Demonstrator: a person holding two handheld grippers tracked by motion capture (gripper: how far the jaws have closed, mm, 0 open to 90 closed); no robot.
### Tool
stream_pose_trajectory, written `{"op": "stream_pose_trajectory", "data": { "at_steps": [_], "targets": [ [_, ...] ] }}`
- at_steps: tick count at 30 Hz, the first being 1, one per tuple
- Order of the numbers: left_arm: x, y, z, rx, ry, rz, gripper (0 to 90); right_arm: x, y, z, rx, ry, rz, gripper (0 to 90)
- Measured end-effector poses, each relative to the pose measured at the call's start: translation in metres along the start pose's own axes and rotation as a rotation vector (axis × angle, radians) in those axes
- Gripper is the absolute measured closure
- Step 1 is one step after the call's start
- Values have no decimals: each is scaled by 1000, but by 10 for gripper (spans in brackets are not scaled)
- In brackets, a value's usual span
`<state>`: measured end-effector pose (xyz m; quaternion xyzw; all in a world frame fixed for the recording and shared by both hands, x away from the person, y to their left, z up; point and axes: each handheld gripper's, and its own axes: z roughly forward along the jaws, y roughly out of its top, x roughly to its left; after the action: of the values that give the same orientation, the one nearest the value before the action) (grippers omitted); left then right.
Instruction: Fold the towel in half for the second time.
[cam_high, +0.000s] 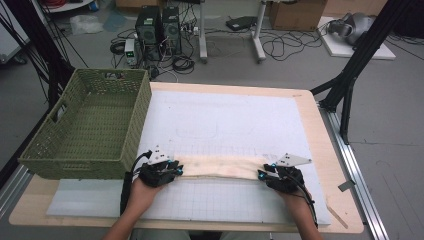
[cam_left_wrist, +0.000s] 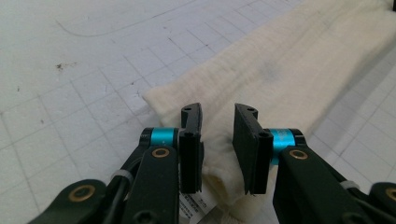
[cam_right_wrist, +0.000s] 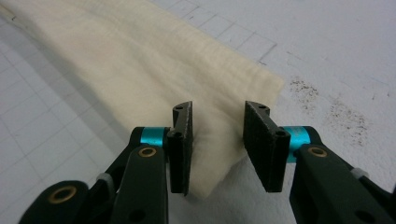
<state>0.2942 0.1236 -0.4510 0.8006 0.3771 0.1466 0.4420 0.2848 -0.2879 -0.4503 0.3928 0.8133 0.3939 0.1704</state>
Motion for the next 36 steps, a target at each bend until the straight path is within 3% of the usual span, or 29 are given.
{"op": "stream_pose_trajectory", "data": {
  "at_steps": [4, 7, 11, 18, 20, 22, 24, 29, 36],
  "targets": [
    [4, -1, -4, -39, -33, -26, 571, 1, 1, -2, -18, -11, -14, 478],
    [10, 2, -9, -99, -38, -62, 488, -1, 2, -7, -43, -5, -18, 453],
    [13, 7, -19, -184, -42, -79, 429, -1, 6, -14, -90, 5, -14, 411],
    [22, 19, -39, -274, -9, -117, 306, 5, 18, -30, -198, -10, -22, 398],
    [24, 20, -42, -290, -6, -141, 253, 4, 19, -33, -202, -28, -31, 383],
    [25, 19, -43, -297, -23, -136, 182, 1, 18, -36, -190, -57, -30, 353],
    [25, 20, -44, -304, -29, -127, 176, -4, 17, -39, -172, -92, -21, 317],
    [23, 23, -47, -316, -35, -111, 177, -18, 12, -50, -203, -154, 25, 206],
    [25, 23, -48, -314, -31, -111, 178, -29, 8, -58, -203, -211, 88, 143]
  ]
}}
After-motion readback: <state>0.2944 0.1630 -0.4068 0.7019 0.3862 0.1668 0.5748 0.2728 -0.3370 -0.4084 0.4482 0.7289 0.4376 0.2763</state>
